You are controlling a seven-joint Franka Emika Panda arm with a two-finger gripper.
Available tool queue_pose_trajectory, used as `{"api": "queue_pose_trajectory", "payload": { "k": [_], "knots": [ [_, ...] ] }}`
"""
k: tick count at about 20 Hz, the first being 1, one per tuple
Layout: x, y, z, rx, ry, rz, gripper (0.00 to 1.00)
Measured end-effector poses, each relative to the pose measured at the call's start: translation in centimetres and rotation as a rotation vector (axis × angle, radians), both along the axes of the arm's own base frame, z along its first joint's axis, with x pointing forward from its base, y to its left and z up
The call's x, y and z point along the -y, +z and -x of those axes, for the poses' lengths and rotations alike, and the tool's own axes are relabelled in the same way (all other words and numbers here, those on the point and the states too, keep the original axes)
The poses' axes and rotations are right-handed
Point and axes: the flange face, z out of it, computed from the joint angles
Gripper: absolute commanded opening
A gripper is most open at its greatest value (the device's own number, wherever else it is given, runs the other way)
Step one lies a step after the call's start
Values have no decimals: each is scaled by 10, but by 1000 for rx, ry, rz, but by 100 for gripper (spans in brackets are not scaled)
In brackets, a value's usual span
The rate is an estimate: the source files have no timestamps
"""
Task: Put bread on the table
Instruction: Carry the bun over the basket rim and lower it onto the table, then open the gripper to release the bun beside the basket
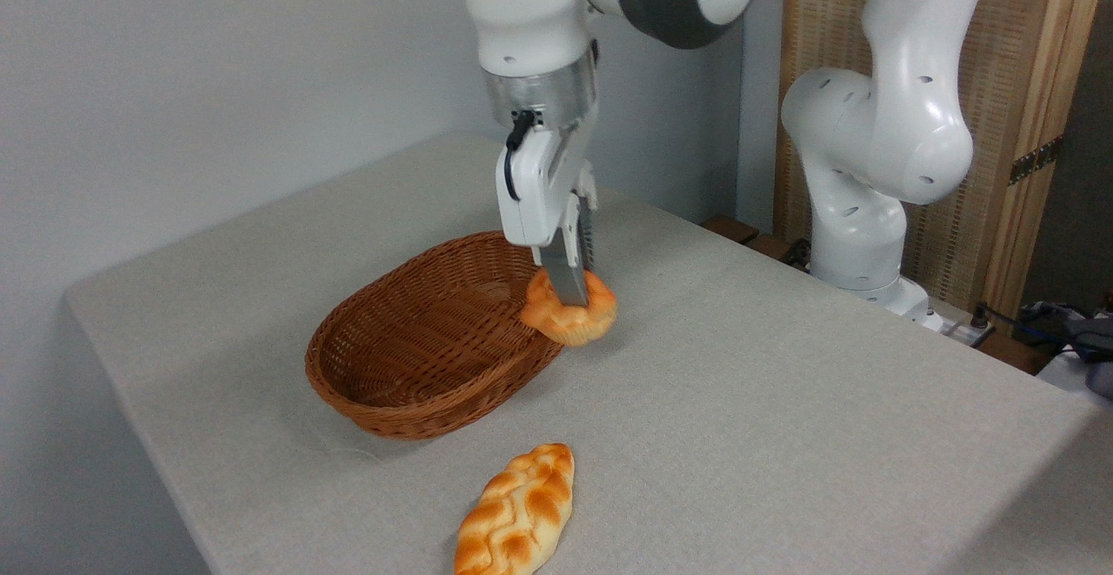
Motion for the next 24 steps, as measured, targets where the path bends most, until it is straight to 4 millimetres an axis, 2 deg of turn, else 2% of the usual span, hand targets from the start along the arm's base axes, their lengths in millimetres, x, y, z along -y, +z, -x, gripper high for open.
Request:
{"api": "queue_pose_trajectory", "payload": {
  "k": [3, 5, 9, 12, 18, 24],
  "knots": [
    [-26, -2, -1, 8, -156, -13, 67],
    [-30, -3, -1, 8, -208, -16, 81],
    [-32, -4, -2, 6, -257, -55, 97],
    [-34, -4, -2, 6, -261, -65, 99],
    [-54, -6, -1, 3, -282, -53, 100],
    [-55, -6, -1, 4, -283, -52, 100]
  ]
}}
